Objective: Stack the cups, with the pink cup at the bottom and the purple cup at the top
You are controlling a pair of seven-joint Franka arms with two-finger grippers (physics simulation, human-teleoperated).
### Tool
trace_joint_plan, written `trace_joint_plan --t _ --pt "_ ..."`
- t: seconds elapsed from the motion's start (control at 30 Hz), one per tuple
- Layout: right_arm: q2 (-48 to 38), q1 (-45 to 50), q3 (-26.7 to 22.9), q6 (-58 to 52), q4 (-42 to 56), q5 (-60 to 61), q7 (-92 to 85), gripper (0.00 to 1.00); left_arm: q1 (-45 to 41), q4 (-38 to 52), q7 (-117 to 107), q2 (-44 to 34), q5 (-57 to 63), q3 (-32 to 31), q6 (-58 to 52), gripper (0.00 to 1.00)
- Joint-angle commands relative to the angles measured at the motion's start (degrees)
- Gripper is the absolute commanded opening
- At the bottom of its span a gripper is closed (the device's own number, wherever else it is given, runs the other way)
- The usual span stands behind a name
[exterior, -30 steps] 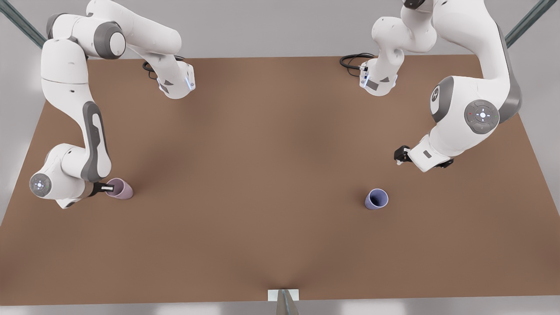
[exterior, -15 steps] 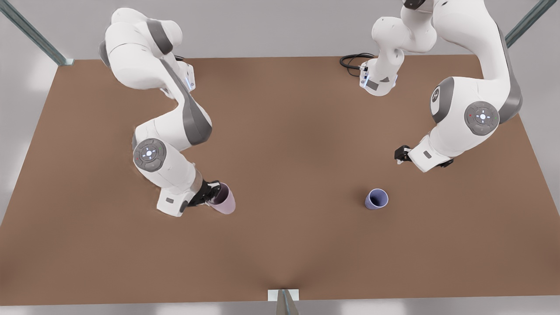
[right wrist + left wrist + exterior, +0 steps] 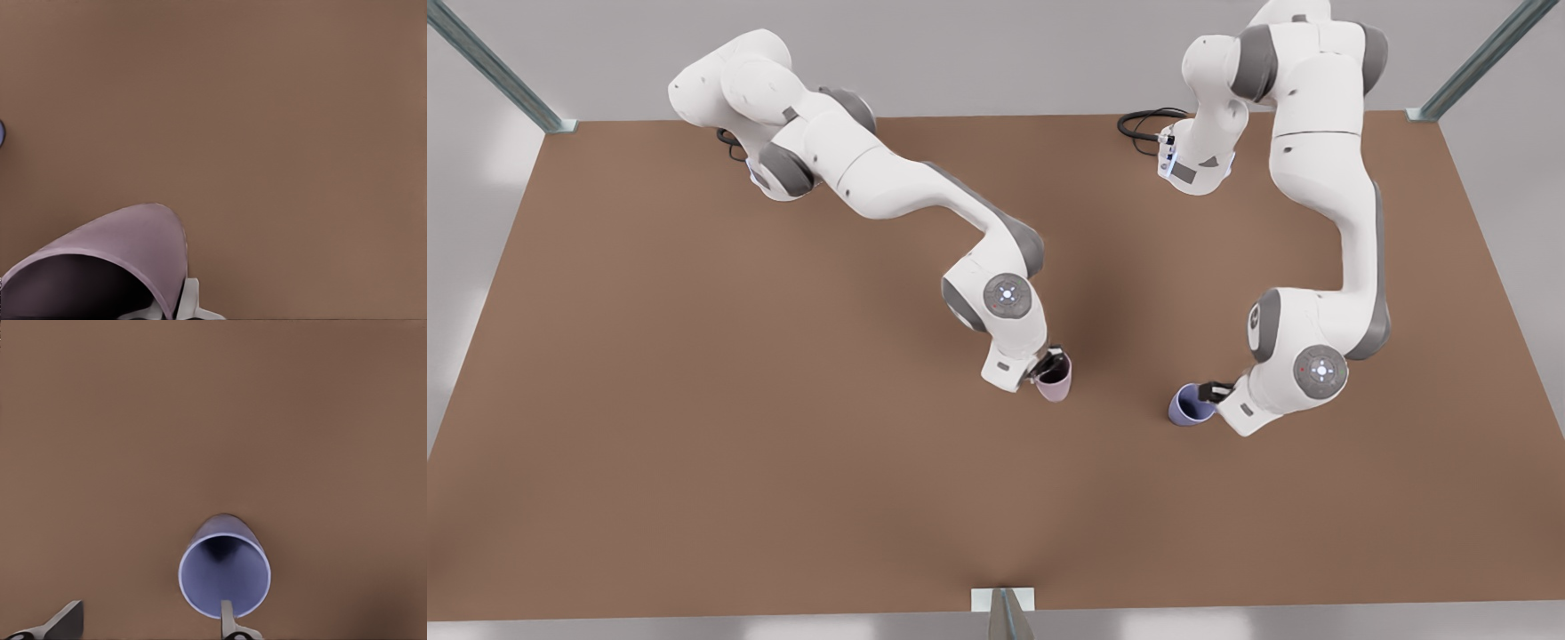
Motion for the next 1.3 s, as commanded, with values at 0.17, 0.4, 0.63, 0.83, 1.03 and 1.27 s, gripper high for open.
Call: trace_joint_plan --t 0.17,0.4,0.63,0.83,1.03,1.27 --pt "2.58 -0.08 -0.60 6.05 -0.27 0.79 22.03 0.21 0.59 -5.61 -3.18 0.54 -3.32 -0.17 9.45 1.00" --pt "3.20 -0.17 0.55 7.63 -1.50 0.97 21.95 0.25 0.59 -5.96 -3.00 3.09 -3.23 -0.35 9.36 1.00" --pt "3.11 -0.08 0.46 9.30 -2.73 0.79 22.03 1.00 0.50 -6.05 -3.26 3.71 -3.23 -1.05 9.27 0.53" --pt "-3.21 -2.18 -0.16 2.46 -3.25 0.09 22.30 1.00 0.33 -6.14 -3.35 3.79 -3.32 -2.11 8.75 0.35" --pt "-44.43 -24.40 -0.33 -4.47 -46.95 -3.43 -12.72 1.00 0.24 -6.14 -3.53 3.71 -3.23 -2.11 8.66 0.21" --pt "-43.03 -40.16 -1.12 -23.84 -31.82 3.25 -38.26 1.00 -2.22 4.31 -21.80 -4.38 -2.70 -6.76 -14.27 0.21"
